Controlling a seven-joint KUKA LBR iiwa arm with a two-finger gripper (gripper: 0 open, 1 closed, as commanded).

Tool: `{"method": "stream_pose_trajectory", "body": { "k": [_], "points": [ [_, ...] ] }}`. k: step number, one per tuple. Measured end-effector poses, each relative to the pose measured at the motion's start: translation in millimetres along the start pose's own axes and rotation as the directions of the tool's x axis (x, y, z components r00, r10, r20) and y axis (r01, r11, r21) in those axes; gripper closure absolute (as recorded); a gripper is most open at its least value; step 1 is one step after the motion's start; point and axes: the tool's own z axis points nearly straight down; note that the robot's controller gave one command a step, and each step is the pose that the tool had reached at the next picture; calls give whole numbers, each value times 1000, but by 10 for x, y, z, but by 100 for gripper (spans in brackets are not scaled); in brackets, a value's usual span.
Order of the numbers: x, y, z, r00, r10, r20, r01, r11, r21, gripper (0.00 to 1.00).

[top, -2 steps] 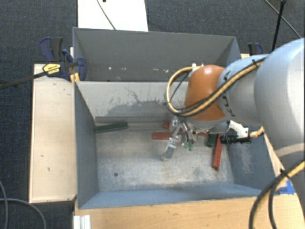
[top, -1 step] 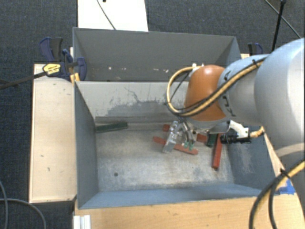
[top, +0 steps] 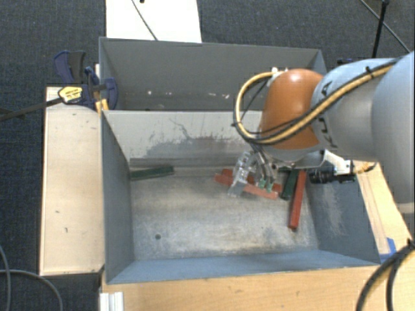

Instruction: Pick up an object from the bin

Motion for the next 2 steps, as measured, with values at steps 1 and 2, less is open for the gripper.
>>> {"method": "stream_pose_trajectory", "body": {
  "k": [1,2],
  "points": [
    [-14,5,-258,1000,-4,-2,4,1000,1,100],
    [-28,13,-568,1000,-9,-1,9,1000,0,100]
  ]
}}
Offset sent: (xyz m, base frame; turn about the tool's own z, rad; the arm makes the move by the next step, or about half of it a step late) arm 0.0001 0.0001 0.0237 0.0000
